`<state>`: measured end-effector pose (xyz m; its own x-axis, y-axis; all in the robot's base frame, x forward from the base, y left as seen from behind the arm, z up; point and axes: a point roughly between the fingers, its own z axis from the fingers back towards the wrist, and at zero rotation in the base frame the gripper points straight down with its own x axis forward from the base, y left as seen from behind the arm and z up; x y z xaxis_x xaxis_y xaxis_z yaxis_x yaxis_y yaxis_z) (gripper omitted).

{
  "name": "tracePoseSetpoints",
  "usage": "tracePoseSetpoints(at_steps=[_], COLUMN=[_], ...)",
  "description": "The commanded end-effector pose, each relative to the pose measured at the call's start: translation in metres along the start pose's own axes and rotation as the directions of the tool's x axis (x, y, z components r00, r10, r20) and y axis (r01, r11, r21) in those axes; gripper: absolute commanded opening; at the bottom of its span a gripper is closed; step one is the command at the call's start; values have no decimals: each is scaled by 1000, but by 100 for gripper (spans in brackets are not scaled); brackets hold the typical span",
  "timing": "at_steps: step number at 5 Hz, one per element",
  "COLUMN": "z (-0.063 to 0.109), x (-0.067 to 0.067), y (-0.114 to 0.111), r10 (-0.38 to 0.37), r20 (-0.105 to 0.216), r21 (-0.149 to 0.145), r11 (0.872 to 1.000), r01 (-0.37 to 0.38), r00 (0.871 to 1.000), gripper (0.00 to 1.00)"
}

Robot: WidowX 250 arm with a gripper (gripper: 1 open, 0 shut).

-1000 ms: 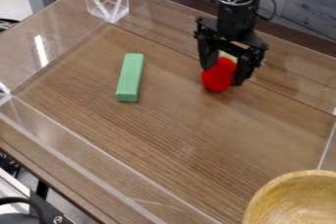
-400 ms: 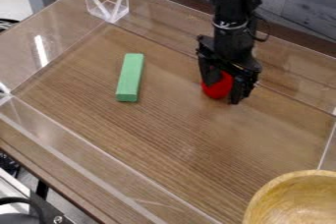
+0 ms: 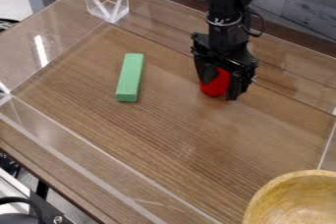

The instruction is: Move the red fruit to the left

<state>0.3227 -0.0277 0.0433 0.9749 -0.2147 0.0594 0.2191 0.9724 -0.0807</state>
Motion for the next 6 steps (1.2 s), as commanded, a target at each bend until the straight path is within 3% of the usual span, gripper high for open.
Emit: tracePoseSetpoints(at_steps=[1, 5, 6], z=[25, 27, 32], x=[5, 14, 16], y=[5, -15, -10], r10=[9, -59, -23], r20=[71, 69, 72], r21=[13, 11, 12], r11=[1000, 998, 1000], r01=[-10, 58, 22], r00=[997, 996, 997], gripper=[100, 100, 100])
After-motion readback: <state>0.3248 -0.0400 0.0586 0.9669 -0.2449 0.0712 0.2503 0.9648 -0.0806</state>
